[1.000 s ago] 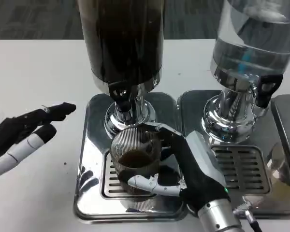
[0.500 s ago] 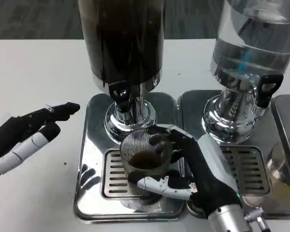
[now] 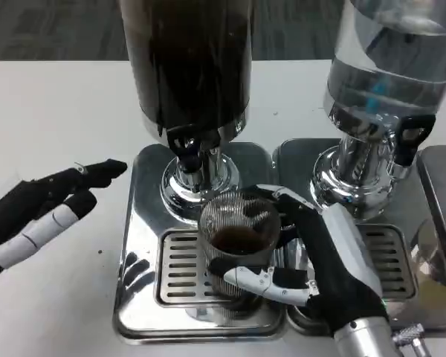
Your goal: Grasp the cup under the faucet to collect the drink, then remove the cup.
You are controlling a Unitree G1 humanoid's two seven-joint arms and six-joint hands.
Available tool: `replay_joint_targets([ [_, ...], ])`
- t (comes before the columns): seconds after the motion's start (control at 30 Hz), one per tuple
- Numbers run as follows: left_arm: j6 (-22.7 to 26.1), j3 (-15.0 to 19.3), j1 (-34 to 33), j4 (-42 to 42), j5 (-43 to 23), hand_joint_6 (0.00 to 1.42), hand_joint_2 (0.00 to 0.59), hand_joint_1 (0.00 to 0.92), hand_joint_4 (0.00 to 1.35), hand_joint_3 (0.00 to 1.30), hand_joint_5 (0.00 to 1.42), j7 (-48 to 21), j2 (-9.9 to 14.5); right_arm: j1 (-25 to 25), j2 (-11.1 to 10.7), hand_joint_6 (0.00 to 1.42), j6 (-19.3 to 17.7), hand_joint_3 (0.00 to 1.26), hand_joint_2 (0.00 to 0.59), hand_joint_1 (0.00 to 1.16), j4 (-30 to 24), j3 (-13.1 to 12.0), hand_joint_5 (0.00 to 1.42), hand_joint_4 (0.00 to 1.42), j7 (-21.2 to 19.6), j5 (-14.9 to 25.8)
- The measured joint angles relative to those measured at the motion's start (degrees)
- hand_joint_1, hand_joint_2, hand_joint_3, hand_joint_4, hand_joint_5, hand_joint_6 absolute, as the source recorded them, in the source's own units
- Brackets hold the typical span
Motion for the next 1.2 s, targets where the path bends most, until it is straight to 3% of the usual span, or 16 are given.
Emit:
replay_joint_targets([
  [0.5,-1.73,-2.20,1.47,-2.58,-1.35,0.09,0.143,0.000,0.15,0.22,0.15,-1.96,-0.46,2.64,-0.08,0.60,1.88,0.47,0.248,0.76,-5.56,-0.43,0.57,0.47,1.64,0.25],
  [0.7,-3.82,-2.30,3.39,-4.28,-1.46,0.09,0.153,0.000,0.07,0.15,0.12,-3.09,-0.69,3.11,-0.27,0.60,2.00,0.47,0.250,0.76,-7.03,-0.72,0.57,0.48,2.76,1.04],
  [0.8,-5.70,-2.25,4.41,-4.76,-1.35,0.06,0.146,0.000,0.00,0.08,0.04,-3.31,-0.52,3.29,-0.63,0.60,2.01,0.48,0.250,0.76,-7.03,-0.85,0.57,0.48,3.27,1.13],
  [1.2,-10.43,-1.16,6.60,-5.44,0.26,0.03,0.117,0.000,0.00,0.04,0.00,-3.24,2.45,4.12,-0.73,0.60,2.01,0.48,0.251,0.76,-8.66,-1.24,0.57,0.49,4.40,1.40],
])
